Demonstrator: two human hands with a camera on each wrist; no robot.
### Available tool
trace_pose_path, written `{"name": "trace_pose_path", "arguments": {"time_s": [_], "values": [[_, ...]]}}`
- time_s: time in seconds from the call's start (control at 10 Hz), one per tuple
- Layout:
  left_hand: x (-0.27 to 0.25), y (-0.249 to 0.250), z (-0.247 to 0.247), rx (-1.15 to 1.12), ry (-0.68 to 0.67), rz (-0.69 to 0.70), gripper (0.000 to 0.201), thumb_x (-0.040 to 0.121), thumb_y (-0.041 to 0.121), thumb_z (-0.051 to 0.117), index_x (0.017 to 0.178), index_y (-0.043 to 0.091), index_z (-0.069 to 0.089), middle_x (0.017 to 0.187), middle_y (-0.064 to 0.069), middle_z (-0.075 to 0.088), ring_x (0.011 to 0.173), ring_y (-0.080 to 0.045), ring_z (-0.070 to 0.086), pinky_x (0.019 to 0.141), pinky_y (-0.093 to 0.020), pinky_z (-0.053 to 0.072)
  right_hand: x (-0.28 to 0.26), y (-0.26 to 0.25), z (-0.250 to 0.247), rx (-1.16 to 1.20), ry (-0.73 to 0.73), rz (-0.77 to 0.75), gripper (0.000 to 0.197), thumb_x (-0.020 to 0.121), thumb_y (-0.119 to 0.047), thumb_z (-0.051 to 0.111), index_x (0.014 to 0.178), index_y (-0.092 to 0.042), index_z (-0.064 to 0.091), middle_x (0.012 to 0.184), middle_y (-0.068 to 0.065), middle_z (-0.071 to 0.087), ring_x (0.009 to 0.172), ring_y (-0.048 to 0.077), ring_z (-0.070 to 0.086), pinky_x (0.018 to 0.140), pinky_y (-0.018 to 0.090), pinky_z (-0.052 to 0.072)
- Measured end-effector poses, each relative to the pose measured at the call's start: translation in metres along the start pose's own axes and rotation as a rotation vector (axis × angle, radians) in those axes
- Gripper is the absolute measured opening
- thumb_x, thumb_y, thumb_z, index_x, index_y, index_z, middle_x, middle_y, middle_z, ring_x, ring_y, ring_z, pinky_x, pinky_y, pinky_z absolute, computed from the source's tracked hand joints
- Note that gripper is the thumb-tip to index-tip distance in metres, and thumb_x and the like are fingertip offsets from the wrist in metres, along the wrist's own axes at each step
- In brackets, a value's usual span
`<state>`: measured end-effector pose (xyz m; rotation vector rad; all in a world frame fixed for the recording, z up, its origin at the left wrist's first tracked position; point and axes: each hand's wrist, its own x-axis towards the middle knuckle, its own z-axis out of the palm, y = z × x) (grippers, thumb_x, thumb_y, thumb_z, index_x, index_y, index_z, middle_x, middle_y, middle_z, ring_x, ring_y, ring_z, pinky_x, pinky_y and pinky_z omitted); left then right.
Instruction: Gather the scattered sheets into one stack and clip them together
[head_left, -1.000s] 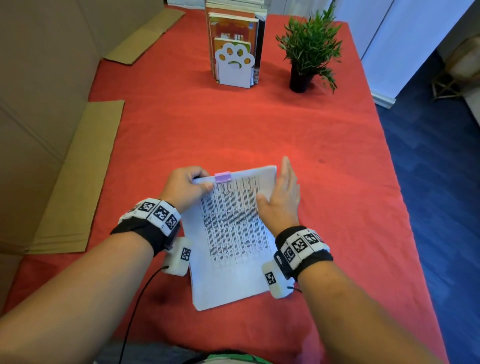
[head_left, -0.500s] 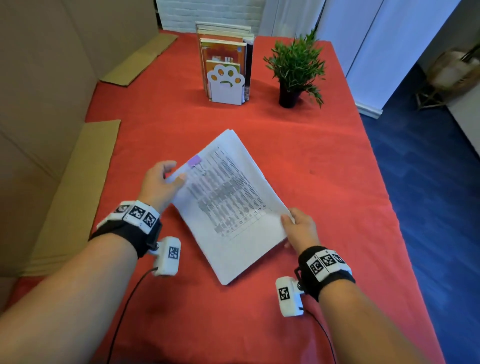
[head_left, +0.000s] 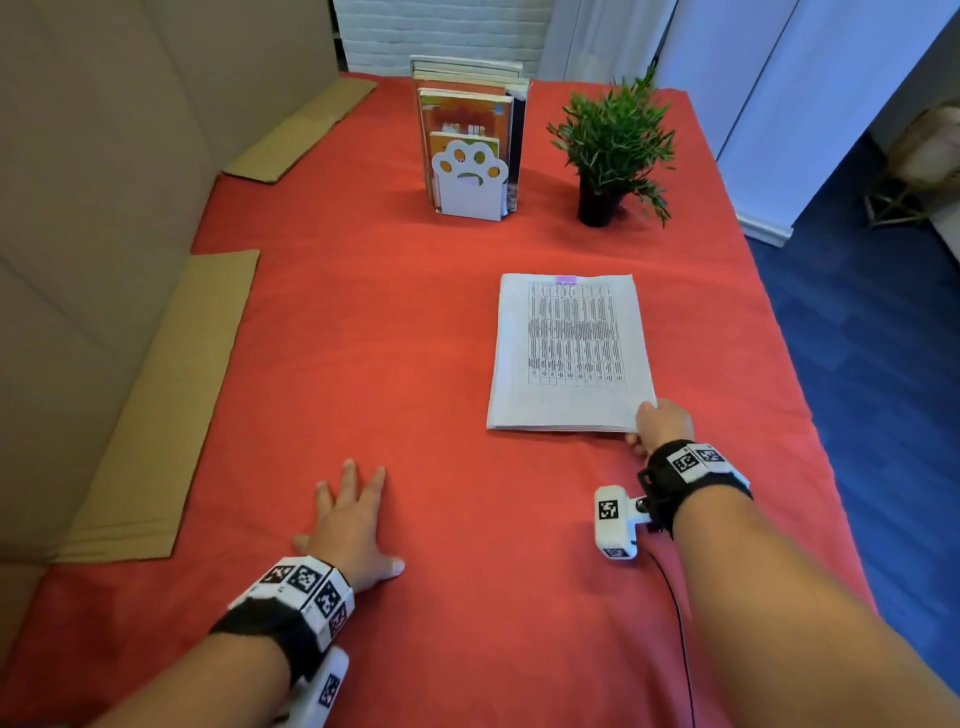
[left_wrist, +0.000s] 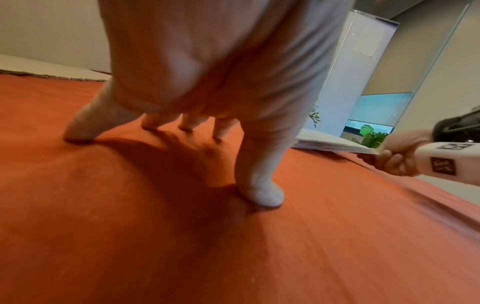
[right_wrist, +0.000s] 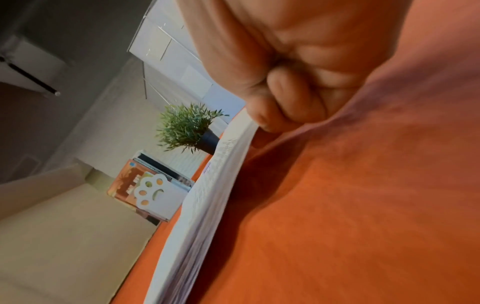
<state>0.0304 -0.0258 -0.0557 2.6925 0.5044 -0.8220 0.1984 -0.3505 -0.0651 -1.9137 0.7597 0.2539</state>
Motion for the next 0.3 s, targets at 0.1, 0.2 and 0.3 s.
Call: {"name": "trace_pose_path", "arguments": {"time_s": [0.1,0.2,0.3], "values": [[-0.001,0.0,0.0,0.0,0.01,-0.002,0.118,0.061,0.044,0.079,0.145,0.042,-0.004,0.156,0.009,-0.021,0.146,-0.03,-0.008,0.101,-0.069,0.03,0.007,-0.014,0.007,0.069,-0.052,0.033,0.028,0.09,0.006,0.027,0.1,-0.003,0.052,0.053,0.013,0.052,0.017,0.009,0.041,0.024,0.012,0.03],[-0.001,0.001,0.0,-0.007,0.013,-0.011,0.118,0.062,0.044,0.079,0.145,0.043,-0.004,0.156,0.009,-0.022,0.146,-0.03,-0.009,0.101,-0.069,0.029,0.019,-0.023,0.007,0.082,-0.096,0.008,0.019,0.091,0.004,0.041,0.095,-0.013,0.05,0.082,0.008,0.055,0.05,0.012,0.06,0.048,0.02,0.055],[-0.002,0.003,-0.001,-0.009,0.016,-0.017,0.118,0.062,0.044,0.079,0.145,0.043,-0.005,0.156,0.01,-0.023,0.146,-0.03,-0.01,0.101,-0.068,0.029,0.021,-0.024,0.006,0.057,-0.078,-0.014,0.019,0.09,0.0,0.048,0.084,-0.018,0.046,0.1,0.014,0.057,0.067,0.014,0.055,0.073,0.028,0.056]]}}
